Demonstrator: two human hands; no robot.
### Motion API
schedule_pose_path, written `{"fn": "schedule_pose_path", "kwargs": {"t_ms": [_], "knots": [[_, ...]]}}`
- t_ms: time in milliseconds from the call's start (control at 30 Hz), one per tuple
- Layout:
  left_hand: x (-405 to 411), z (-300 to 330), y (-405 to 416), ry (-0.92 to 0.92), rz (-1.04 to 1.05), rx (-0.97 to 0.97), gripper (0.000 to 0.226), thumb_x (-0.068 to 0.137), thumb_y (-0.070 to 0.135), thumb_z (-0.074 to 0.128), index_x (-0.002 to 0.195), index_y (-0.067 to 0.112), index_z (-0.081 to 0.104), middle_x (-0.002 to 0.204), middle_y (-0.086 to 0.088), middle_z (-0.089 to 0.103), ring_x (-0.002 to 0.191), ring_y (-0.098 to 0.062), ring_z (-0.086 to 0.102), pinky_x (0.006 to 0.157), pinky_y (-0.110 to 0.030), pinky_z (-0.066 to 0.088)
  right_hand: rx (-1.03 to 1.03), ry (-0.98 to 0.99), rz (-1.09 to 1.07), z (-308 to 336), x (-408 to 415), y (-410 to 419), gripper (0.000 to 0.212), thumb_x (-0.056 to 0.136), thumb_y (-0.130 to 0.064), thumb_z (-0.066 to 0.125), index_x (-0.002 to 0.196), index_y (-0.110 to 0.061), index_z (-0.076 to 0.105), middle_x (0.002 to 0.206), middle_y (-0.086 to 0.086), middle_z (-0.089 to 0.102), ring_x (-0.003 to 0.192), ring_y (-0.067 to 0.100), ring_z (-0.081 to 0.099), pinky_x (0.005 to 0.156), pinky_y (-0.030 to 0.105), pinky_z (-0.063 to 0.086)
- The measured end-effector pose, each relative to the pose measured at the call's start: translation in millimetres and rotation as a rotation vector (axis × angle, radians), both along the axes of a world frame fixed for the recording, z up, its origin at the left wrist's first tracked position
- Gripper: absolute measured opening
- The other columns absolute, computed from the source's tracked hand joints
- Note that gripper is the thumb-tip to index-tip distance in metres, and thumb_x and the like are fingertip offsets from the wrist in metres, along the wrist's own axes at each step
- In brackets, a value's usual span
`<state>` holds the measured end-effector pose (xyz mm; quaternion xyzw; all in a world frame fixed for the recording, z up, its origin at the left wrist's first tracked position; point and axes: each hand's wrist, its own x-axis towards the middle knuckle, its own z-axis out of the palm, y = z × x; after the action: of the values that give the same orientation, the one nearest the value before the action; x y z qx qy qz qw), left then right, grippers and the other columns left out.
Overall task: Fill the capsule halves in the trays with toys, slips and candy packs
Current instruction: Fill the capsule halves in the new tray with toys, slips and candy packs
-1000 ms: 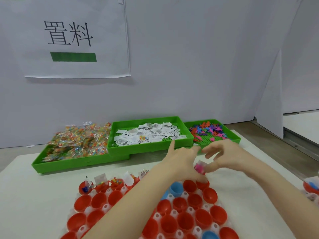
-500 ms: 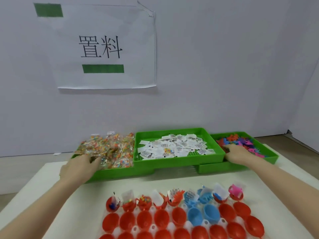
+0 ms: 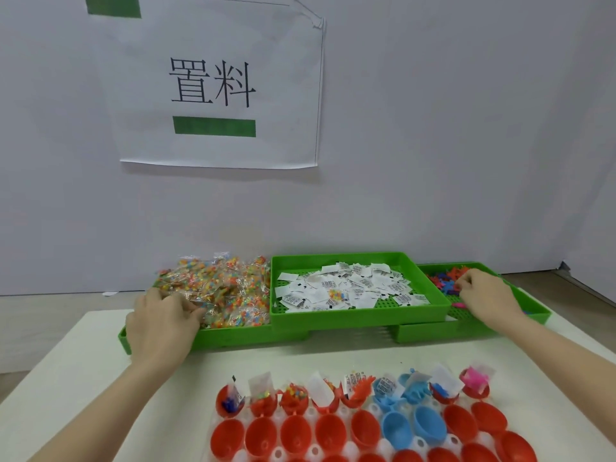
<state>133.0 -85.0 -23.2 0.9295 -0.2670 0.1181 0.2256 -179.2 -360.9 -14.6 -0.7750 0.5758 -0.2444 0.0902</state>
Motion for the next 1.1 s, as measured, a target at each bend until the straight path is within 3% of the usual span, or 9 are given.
{"fn": "schedule_pose_path", "kwargs": {"t_ms": [133, 267, 367, 467, 600, 733, 900, 1033, 1100], "knots": [[-5.6, 2.3, 3.0, 0.013, -0.060, -0.278, 0.019, 0.081, 0.030, 0.068, 0.083, 0.011, 0.068, 0.089, -0.012, 0.065, 0.081, -0.028, 0.051, 0.065, -0.034, 0.034, -0.057, -0.228, -0.071, 16.6, -1.0, 8.1, 0.027, 0.085, 0.004, 0.046, 0.110, 0.003, 0.052, 0.114, 0.024, 0.059, 0.102, 0.038, 0.053, 0.080, 0.037, 0.038], [-20.8, 14.3, 10.2, 0.124, -0.119, -0.693, 0.016, 0.080, 0.025, 0.070, 0.088, 0.011, 0.068, 0.080, -0.011, 0.068, 0.074, -0.026, 0.059, 0.069, -0.029, 0.039, -0.057, -0.371, 0.119, 39.4, 25.3, 25.2, 0.026, 0.092, -0.005, 0.035, 0.105, -0.001, 0.057, 0.082, 0.009, 0.060, 0.073, 0.023, 0.049, 0.068, 0.031, 0.033], [-41.4, 25.9, 22.0, 0.255, -0.211, -0.942, 0.017, 0.075, 0.022, 0.074, 0.087, 0.019, 0.062, 0.071, -0.007, 0.068, 0.063, -0.020, 0.064, 0.066, -0.026, 0.049, 0.038, -0.182, 0.398, 51.6, 57.0, 53.8, 0.028, 0.093, -0.034, 0.045, 0.103, -0.013, 0.060, 0.100, 0.004, 0.064, 0.079, 0.018, 0.053, 0.071, 0.029, 0.037], [-60.2, 34.4, 38.7, 0.371, -0.261, -1.104, 0.013, 0.073, 0.018, 0.074, 0.077, 0.023, 0.064, 0.062, 0.003, 0.070, 0.054, -0.007, 0.064, 0.059, -0.015, 0.052, 0.076, 0.244, 0.500, 49.7, 85.3, 71.8, 0.059, 0.080, -0.056, 0.057, 0.121, -0.014, 0.055, 0.124, 0.000, 0.058, 0.108, 0.018, 0.056, 0.086, 0.031, 0.044], [-77.1, 44.5, 57.9, 0.438, -0.320, -1.133, 0.009, 0.069, 0.012, 0.074, 0.071, 0.017, 0.067, 0.059, 0.005, 0.069, 0.048, -0.006, 0.062, 0.052, -0.007, 0.048, 0.275, 0.256, 0.524, 36.9, 101.3, 78.6, 0.047, 0.076, -0.046, 0.068, 0.057, -0.009, 0.045, 0.059, 0.004, 0.045, 0.055, 0.018, 0.043, 0.052, 0.028, 0.031], [-77.0, 53.1, 69.8, 0.461, -0.316, -1.190, 0.008, 0.065, 0.015, 0.073, 0.060, 0.019, 0.068, 0.056, 0.007, 0.068, 0.045, -0.002, 0.061, 0.050, -0.004, 0.046, 0.146, 0.154, 0.475, 30.4, 100.7, 81.8, 0.029, 0.075, -0.038, 0.070, 0.087, -0.012, 0.073, 0.099, -0.004, 0.066, 0.094, 0.021, 0.062, 0.073, 0.031, 0.049], [-73.5, 52.2, 73.2, 0.487, -0.332, -1.175, 0.011, 0.071, 0.007, 0.071, 0.071, 0.016, 0.065, 0.056, 0.008, 0.068, 0.046, -0.003, 0.062, 0.050, -0.006, 0.048, 0.117, 0.135, 0.427, 28.4, 97.7, 78.9, 0.005, 0.078, -0.029, 0.066, 0.074, -0.025, 0.067, 0.088, -0.006, 0.064, 0.057, 0.004, 0.045, 0.052, 0.020, 0.034], [-74.1, 50.4, 73.8, 0.479, -0.345, -1.159, 0.008, 0.069, 0.011, 0.073, 0.072, 0.016, 0.067, 0.059, 0.005, 0.069, 0.048, -0.006, 0.063, 0.051, -0.009, 0.049, 0.113, 0.154, 0.395, 24.5, 98.5, 77.7, 0.053, 0.077, -0.051, 0.065, 0.116, -0.016, 0.061, 0.126, -0.002, 0.057, 0.109, 0.018, 0.056, 0.086, 0.031, 0.046], [-76.6, 49.6, 72.8, 0.485, -0.368, -1.131, 0.007, 0.068, 0.014, 0.074, 0.071, 0.016, 0.068, 0.060, 0.002, 0.070, 0.050, -0.007, 0.063, 0.052, -0.009, 0.049, 0.183, 0.133, 0.367, 23.0, 100.1, 75.6, 0.052, 0.077, -0.052, 0.064, 0.105, -0.008, 0.065, 0.114, 0.003, 0.063, 0.101, 0.021, 0.060, 0.084, 0.034, 0.047]]}}
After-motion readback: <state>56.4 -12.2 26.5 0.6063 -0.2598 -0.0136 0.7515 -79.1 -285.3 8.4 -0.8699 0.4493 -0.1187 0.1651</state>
